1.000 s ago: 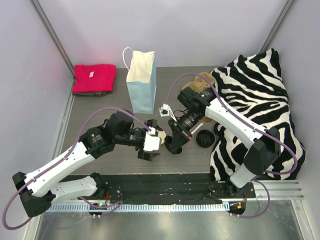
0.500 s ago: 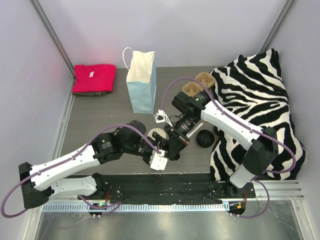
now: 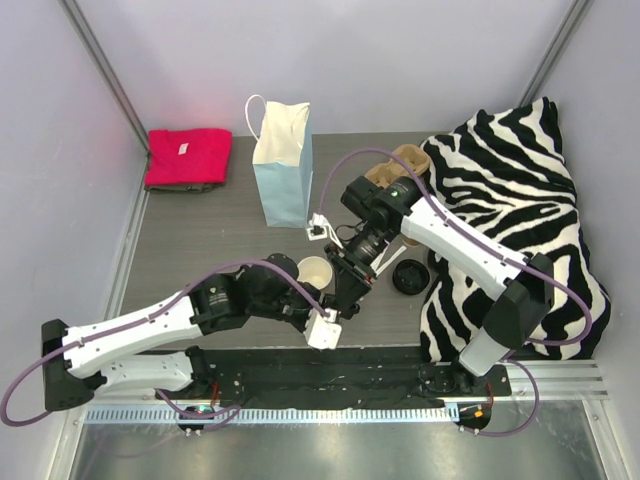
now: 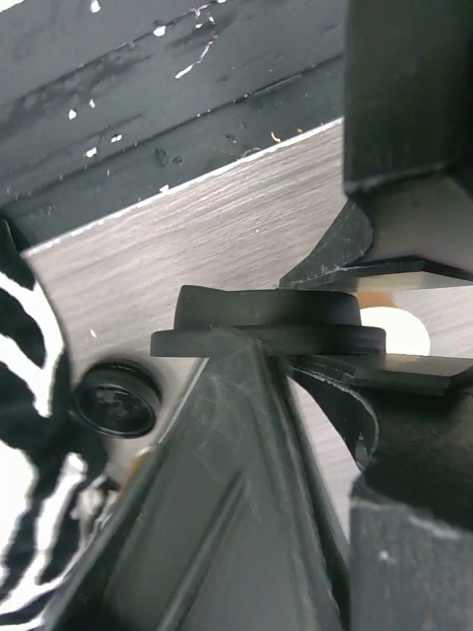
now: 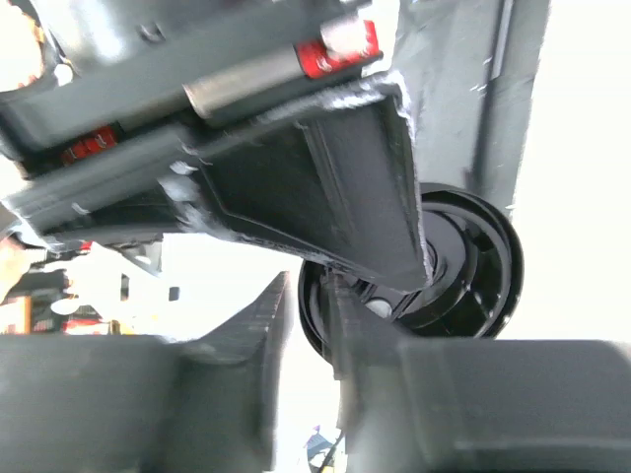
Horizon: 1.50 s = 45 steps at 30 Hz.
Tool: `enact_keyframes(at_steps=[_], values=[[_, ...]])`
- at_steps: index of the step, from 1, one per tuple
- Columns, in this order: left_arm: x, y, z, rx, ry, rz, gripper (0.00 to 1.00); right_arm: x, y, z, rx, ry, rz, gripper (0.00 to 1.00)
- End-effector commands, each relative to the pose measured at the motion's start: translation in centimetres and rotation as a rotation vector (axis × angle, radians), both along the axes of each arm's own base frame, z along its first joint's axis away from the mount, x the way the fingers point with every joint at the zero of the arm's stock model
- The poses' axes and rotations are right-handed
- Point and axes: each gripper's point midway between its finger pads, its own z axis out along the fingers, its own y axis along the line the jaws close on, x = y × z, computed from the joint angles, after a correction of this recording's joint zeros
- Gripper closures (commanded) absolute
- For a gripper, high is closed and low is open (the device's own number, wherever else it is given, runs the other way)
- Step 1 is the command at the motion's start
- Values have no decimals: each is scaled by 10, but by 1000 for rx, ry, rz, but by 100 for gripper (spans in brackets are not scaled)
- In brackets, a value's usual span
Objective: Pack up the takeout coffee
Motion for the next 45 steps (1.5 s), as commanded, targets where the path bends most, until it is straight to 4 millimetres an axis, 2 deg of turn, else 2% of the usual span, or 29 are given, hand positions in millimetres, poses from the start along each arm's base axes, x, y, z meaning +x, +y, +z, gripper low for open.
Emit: enact_keyframes(at_steps=[1, 4, 5, 6, 8, 9, 10, 11, 12, 13, 14, 15, 16, 18, 19, 20, 22, 23, 28, 32, 36, 45], values=[[10, -1, 30, -101, 95, 165, 87, 10, -7, 34, -8, -68, -36, 61], [11, 6, 38, -145, 263, 280, 90, 54, -16, 43, 2, -126, -161, 50], [11, 7, 46, -172, 307, 301, 91, 70, -21, 46, 6, -138, -213, 47], [17, 9, 51, -194, 363, 355, 91, 98, -34, 47, -1, -150, -309, 45], [15, 8, 64, -241, 547, 424, 92, 133, -44, 63, 26, -201, -442, 44], [29, 11, 63, -248, 614, 491, 92, 151, -55, 67, 27, -229, -519, 44], [31, 12, 64, -262, 722, 551, 92, 157, -62, 73, 14, -299, -578, 44], [26, 9, 69, -263, 823, 533, 93, 174, -63, 80, 32, -377, -641, 44], [44, 12, 68, -287, 880, 586, 94, 177, -65, 72, 12, -385, -679, 45], [46, 10, 70, -304, 994, 630, 95, 179, -72, 83, 24, -468, -724, 44], [51, 8, 78, -340, 1043, 621, 96, 184, -73, 85, 36, -504, -747, 45], [63, 10, 79, -370, 1103, 662, 96, 184, -76, 79, 15, -492, -765, 45], [67, 10, 76, -383, 1153, 684, 96, 185, -79, 79, 6, -515, -784, 46], [75, 8, 83, -449, 1266, 720, 96, 184, -82, 74, -6, -514, -807, 47], [75, 8, 75, -448, 1309, 738, 96, 185, -82, 75, 3, -524, -812, 48], [77, 4, 81, -483, 1373, 739, 96, 183, -81, 77, 13, -522, -811, 48], [76, 3, 70, -484, 1455, 754, 96, 180, -77, 79, 24, -510, -797, 49], [78, 1, 73, -508, 1493, 754, 96, 176, -73, 80, 34, -511, -780, 49], [82, 5, 58, -495, 1554, 788, 97, 152, -54, 65, 7, -533, -643, 49], [87, 5, 52, -502, 1619, 800, 97, 129, -26, 54, 7, -550, -534, 49], [87, 5, 48, -493, 1639, 800, 97, 120, -15, 38, -27, -587, -498, 49], [76, 6, 43, -466, 1667, 757, 98, 136, -11, 28, -81, -678, -545, 53]])
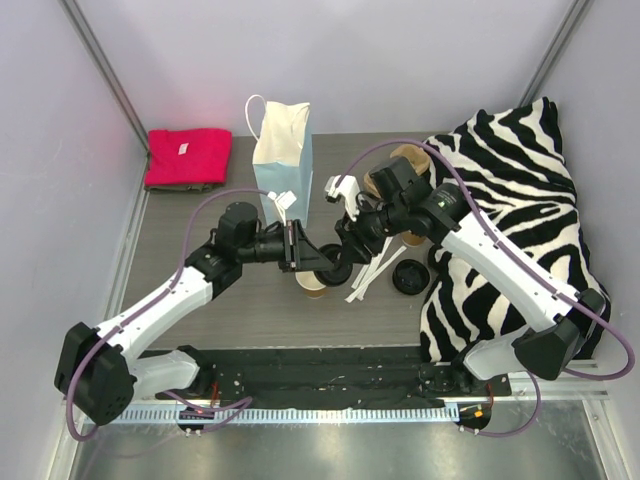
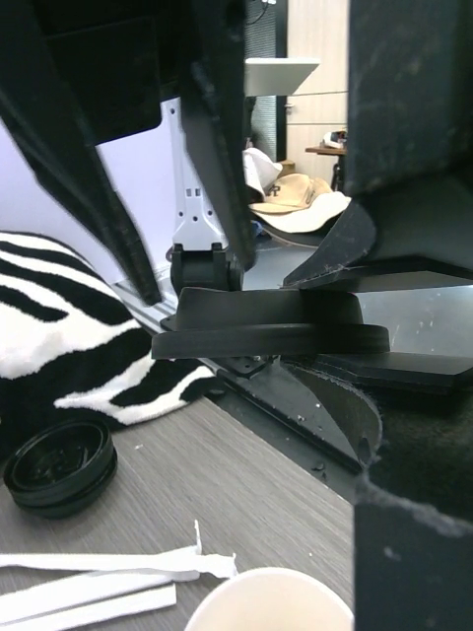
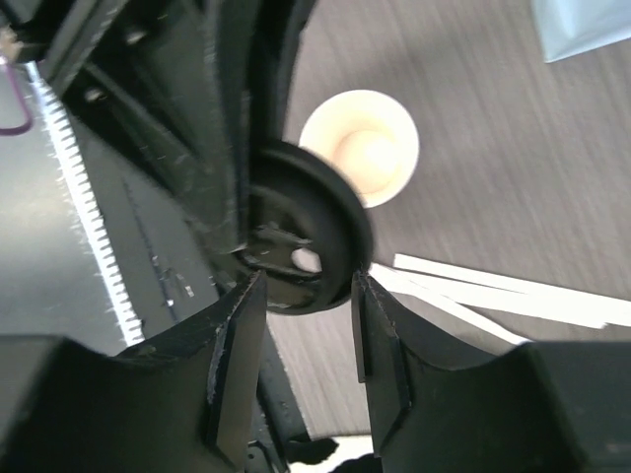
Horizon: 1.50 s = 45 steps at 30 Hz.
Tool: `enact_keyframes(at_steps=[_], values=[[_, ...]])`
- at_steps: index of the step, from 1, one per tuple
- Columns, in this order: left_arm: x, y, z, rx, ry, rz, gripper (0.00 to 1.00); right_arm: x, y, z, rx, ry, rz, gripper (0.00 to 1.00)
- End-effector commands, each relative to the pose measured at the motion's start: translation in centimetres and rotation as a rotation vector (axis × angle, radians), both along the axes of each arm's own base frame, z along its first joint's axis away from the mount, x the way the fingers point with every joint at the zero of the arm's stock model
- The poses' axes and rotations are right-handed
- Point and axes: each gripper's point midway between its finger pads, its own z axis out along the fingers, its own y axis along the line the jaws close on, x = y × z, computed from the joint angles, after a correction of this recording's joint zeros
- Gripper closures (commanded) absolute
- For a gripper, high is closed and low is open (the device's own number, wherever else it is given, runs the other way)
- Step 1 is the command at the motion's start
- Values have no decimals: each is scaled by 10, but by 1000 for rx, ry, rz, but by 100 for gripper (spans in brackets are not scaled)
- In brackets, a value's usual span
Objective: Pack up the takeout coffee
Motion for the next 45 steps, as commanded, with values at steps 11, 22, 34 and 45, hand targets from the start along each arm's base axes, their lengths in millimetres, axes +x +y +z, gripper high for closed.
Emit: enact_keyframes(at_steps=[11, 22, 34, 45], values=[[-7, 0, 19, -96, -29, -43, 99, 11, 13, -4, -16, -84, -2, 60], [-5, 5, 18, -129, -9, -31, 100, 9, 10, -18, -54, -79, 3, 78], [8, 61, -1, -8, 17, 117, 17, 24, 15, -31, -80, -64, -70, 99], [19, 158, 1, -6, 89, 425, 1, 33, 38, -69, -282, -126, -102, 99]])
